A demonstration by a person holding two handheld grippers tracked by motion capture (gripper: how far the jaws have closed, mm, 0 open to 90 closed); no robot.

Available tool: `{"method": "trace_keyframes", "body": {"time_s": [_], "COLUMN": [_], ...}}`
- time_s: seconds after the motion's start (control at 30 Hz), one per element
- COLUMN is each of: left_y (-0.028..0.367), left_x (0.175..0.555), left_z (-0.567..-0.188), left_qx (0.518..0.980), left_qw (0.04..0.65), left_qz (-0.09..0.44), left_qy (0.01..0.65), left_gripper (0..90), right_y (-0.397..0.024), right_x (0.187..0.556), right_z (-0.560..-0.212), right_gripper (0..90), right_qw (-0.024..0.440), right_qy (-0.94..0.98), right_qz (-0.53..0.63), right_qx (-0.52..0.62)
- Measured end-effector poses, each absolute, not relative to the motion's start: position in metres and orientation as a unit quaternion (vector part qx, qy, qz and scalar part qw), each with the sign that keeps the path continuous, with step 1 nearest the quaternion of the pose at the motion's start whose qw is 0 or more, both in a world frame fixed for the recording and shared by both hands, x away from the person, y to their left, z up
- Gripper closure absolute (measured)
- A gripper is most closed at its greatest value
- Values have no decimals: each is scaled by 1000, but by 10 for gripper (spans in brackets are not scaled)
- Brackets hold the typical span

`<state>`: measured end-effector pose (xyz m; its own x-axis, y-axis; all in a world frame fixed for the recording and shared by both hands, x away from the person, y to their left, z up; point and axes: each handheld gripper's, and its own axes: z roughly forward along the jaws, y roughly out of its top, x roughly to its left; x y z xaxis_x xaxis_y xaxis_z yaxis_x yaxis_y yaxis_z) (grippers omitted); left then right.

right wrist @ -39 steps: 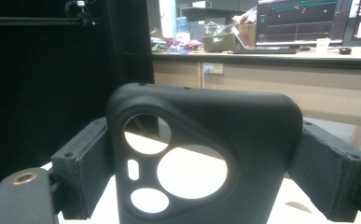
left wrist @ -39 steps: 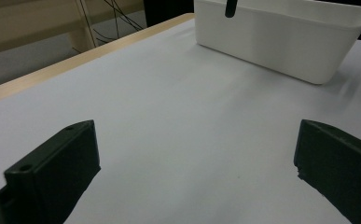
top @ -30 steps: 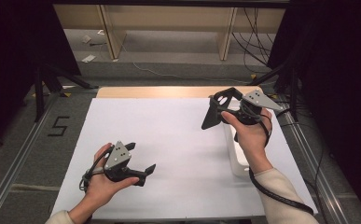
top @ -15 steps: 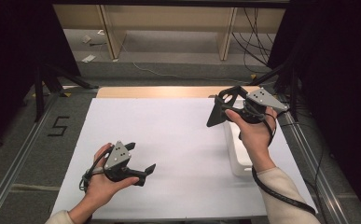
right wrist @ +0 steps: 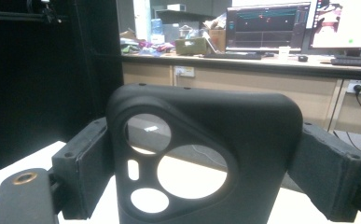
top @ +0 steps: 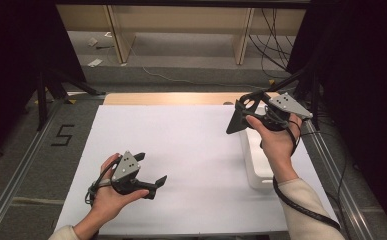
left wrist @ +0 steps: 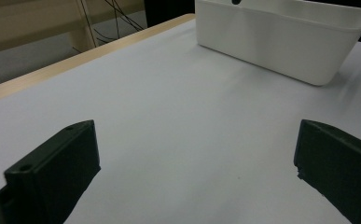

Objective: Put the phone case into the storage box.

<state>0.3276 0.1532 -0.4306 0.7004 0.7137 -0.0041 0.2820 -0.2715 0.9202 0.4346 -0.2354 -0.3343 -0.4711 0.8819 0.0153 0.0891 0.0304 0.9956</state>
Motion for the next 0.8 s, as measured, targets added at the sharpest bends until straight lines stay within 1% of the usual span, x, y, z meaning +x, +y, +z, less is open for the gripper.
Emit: {"method": "trace_keyframes", "body": {"time_s": [0.8], "left_y": [153], "left_x": [328], "left_z": [-431], "left_qx": [768], "left_qw": [510], "left_qz": [212], "left_qy": [326], "left_gripper": [0], "right_y": [-254], "right_x": [440], "right_z": [-334], "right_gripper": [149], "right_qw": [361], "right_qy": [619], "right_qz": [569], "right_qx": [404]}}
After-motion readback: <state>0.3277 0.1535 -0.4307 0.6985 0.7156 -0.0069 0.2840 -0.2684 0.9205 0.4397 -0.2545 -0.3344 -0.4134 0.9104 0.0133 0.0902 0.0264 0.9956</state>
